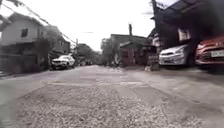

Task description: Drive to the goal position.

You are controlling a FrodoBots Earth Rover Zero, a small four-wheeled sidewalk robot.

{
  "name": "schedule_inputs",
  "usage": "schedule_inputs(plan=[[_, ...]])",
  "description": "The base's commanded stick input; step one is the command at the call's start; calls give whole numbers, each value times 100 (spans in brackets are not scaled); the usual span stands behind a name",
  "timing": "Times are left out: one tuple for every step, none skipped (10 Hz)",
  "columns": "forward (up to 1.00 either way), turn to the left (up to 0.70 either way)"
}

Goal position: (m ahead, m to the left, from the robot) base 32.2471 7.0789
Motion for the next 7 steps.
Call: schedule_inputs(plan=[[100,20],[100,27],[100,27],[100,27],[100,27],[100,27],[100,27]])
